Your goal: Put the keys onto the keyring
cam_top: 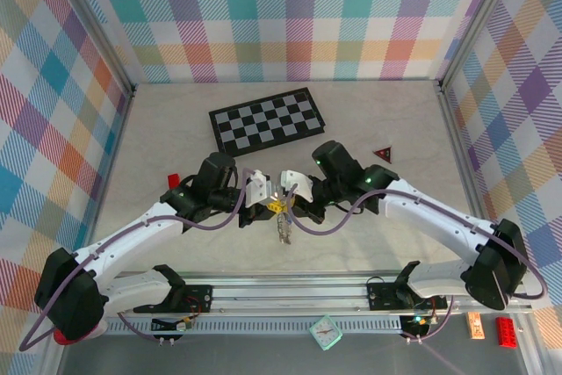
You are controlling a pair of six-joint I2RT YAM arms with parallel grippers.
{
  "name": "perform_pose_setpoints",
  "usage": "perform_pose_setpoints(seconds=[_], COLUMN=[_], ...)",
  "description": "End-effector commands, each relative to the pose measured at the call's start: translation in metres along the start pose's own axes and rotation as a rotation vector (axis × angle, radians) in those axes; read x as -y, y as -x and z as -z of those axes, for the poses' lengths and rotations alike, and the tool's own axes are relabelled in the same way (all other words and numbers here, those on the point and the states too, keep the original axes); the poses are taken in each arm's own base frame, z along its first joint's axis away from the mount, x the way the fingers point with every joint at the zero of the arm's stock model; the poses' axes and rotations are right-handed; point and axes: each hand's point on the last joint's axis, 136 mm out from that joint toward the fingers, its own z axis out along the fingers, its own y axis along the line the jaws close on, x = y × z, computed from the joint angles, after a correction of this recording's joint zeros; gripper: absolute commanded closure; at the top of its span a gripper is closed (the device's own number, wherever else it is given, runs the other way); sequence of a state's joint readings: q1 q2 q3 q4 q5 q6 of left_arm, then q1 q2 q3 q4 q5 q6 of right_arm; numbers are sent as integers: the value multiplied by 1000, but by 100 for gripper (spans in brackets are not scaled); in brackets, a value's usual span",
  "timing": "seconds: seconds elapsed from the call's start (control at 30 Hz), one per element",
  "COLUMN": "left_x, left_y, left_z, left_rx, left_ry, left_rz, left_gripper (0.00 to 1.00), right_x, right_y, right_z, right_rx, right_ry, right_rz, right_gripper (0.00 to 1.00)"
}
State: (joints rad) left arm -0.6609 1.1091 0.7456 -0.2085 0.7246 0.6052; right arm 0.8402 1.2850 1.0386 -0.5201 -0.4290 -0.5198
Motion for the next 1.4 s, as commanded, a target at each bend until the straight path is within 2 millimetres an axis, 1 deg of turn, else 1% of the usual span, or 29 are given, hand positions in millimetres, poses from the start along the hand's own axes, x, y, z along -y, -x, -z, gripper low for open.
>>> perform_pose_setpoints(seconds=[0.0,0.03,0.1,0.17,0.23,0.3,0.4,0.57,0.7,0.8,0.87,1.0,1.07,1.13,1.17,1.37], left_x=[3,4,6,8,9,9,8,7,5,4,4,4,3,3,4,9], left_y=[14,14,15,17,19,22,25,24,26,28,29,32,32,33,33,44], left_z=[2,3,4,5,5,5,5,4,4,4,4,5,5,6,6,8], left_rx=[24,26,32,45,68,100,135,150,160,171,179,186,186,191,195,257], left_ry=[-16,-18,-22,-26,-27,-18,-8,-5,5,9,11,8,12,14,13,-22], left_rz=[-45,-45,-45,-45,-44,-39,-21,2,10,17,20,24,22,19,16,-13], left_gripper=[99,100,100,100,100,100,100,100,100,100,100,100,100,100,100,100], right_x=[-8,-7,-3,1,3,2,-3,-10,-13,-11,-9,-5,-4,-2,-1,-3], right_y=[11,13,14,14,13,9,5,-2,-2,-4,-5,-4,-7,-10,-12,-16], right_z=[4,5,10,16,20,21,21,15,7,2,0,0,0,1,0,-12], right_rx=[16,29,71,116,162,187,215,224,228,219,205,194,176,160,151,120], right_ry=[23,10,-24,-48,-56,-67,-63,-17,24,29,24,7,-5,-20,-26,21], right_rz=[58,52,28,-12,-59,-89,-116,-162,-191,-196,-196,-185,-182,-177,-177,-193], right_gripper=[100,100,89,82,78,72,67,62,60,62,66,83,92,98,100,100])
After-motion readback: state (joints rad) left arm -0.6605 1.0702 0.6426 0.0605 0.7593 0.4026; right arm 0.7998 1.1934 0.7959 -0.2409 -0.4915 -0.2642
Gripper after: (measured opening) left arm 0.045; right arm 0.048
